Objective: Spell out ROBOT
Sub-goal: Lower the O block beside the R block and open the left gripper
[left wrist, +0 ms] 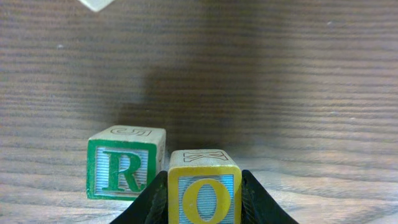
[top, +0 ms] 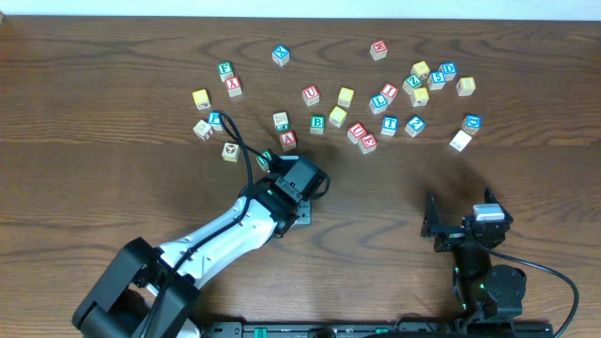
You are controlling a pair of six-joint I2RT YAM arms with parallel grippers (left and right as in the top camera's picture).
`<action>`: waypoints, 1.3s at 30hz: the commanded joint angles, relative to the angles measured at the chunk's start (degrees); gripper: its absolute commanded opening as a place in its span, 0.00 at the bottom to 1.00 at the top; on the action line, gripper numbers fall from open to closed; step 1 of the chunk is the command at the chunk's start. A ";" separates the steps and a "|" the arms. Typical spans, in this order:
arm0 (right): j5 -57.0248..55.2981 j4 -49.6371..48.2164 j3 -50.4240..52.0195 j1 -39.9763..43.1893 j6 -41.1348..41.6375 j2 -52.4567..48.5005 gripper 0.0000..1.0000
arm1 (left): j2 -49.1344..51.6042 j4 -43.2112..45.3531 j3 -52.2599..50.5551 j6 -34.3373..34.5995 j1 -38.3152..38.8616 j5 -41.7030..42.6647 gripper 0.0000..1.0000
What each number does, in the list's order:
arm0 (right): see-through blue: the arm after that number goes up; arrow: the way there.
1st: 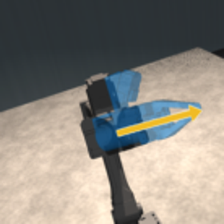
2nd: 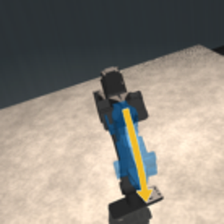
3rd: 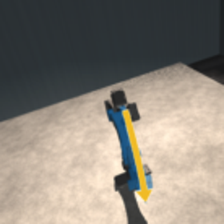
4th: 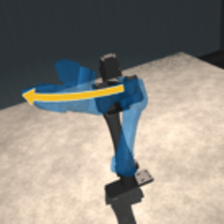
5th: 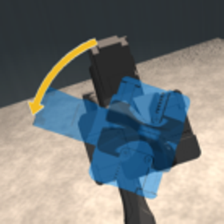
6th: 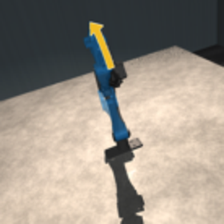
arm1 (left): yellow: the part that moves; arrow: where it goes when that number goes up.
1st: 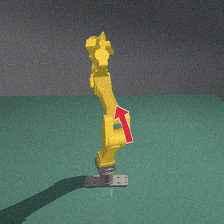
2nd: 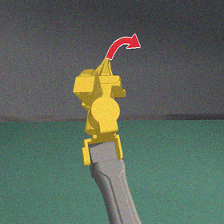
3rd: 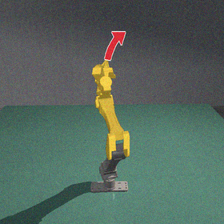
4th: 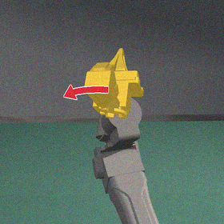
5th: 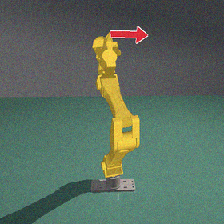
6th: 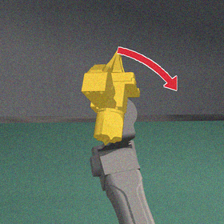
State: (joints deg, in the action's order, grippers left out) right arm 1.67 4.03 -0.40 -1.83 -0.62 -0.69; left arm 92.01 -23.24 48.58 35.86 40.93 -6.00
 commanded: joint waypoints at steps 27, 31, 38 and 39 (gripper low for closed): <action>-0.04 0.24 0.09 0.28 0.37 0.31 0.99 | 4.50 4.33 -0.79 0.92 -0.07 -1.11 0.08; -0.04 0.24 0.09 0.28 0.37 0.31 0.99 | 4.50 4.59 -0.79 0.92 -0.07 -1.11 0.08; -0.04 0.24 0.09 0.28 0.37 0.31 0.99 | 4.50 4.59 -0.79 0.94 -0.07 -1.09 0.08; -0.04 0.24 0.09 0.28 0.37 0.31 0.99 | 4.50 4.59 -0.79 0.94 -0.07 -1.05 0.08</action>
State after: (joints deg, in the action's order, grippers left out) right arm 1.67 4.03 -0.40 -1.83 -0.62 -0.69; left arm 94.94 -18.39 48.25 36.23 40.95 -6.37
